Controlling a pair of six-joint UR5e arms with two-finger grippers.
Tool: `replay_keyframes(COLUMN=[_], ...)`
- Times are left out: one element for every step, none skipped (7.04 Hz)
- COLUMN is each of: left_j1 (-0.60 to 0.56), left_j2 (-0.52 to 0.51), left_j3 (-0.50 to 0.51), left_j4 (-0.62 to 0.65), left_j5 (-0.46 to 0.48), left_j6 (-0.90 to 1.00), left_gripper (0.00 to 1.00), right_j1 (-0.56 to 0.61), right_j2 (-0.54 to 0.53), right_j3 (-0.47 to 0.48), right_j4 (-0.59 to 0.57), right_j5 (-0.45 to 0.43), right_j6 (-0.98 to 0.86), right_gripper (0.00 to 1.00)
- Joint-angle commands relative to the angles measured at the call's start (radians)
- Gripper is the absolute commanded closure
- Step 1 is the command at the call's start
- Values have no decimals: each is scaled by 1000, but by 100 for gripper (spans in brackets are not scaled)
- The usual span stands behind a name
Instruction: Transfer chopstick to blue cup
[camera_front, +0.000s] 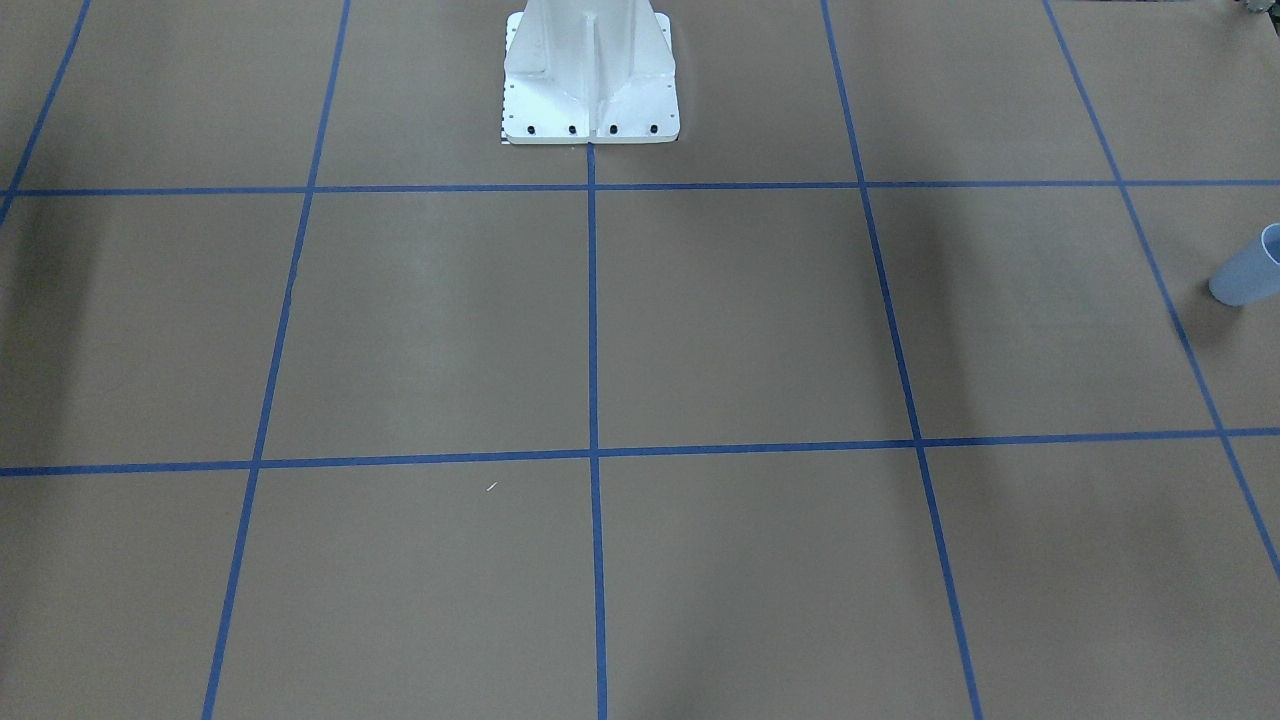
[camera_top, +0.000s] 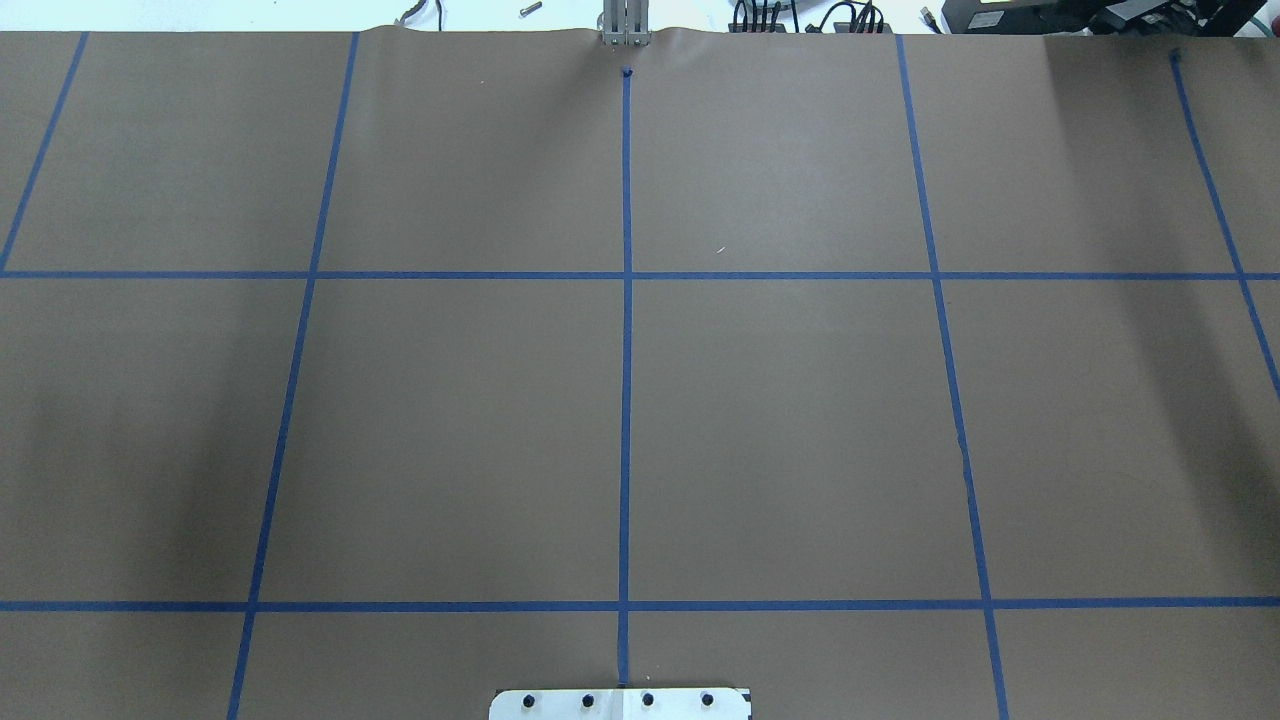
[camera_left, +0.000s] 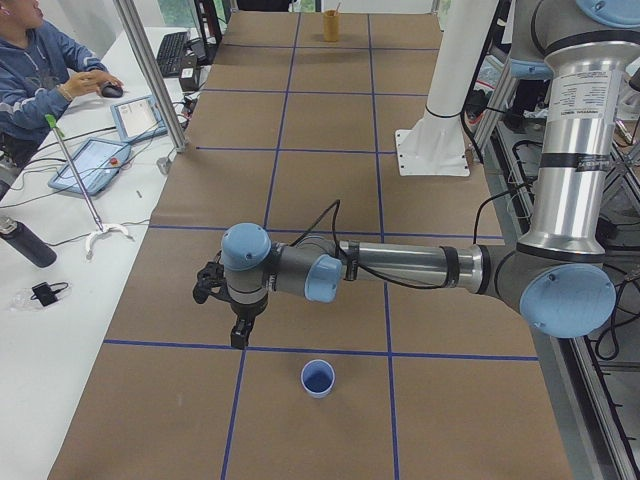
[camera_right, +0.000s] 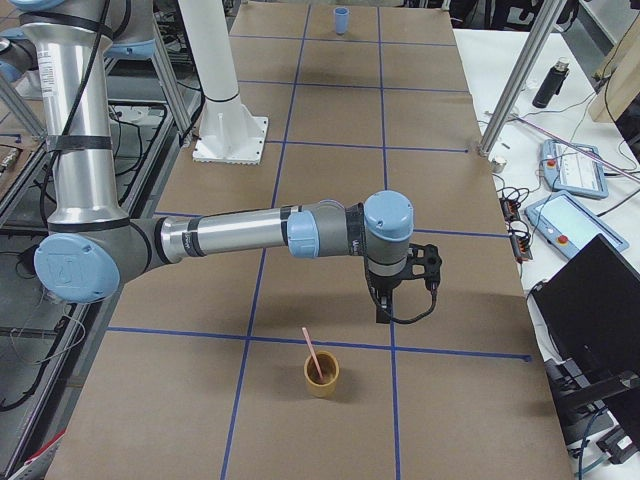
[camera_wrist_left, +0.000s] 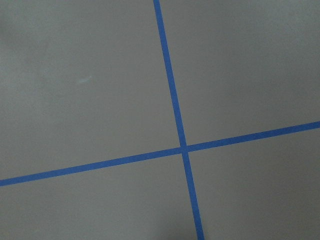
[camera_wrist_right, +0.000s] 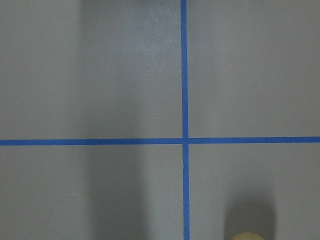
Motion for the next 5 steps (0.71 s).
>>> replay_keyframes(left_j1=[0, -1, -4, -3, -4], left_j2=[80, 87, 114, 125, 125], left_j3=[-56, -58, -74, -25, -22], left_j4=[-72, -115, -150, -210, -233], left_j5=[-19, -13, -16, -10, -10], left_j6=[44, 41, 44, 29, 24], left_gripper=[2, 2, 2, 2, 2], right_j1=[-29, -29, -29, -29, -31], right_j2=[-4, -4, -12, -23, -24], right_j3=[5, 7, -1, -9, -12], right_j4=[2, 2, 2, -1, 0], right_j5=[-23, -20, -21, -17, -17], right_j6=[0, 0, 7, 7, 6], right_gripper=[0, 0, 0, 0, 0])
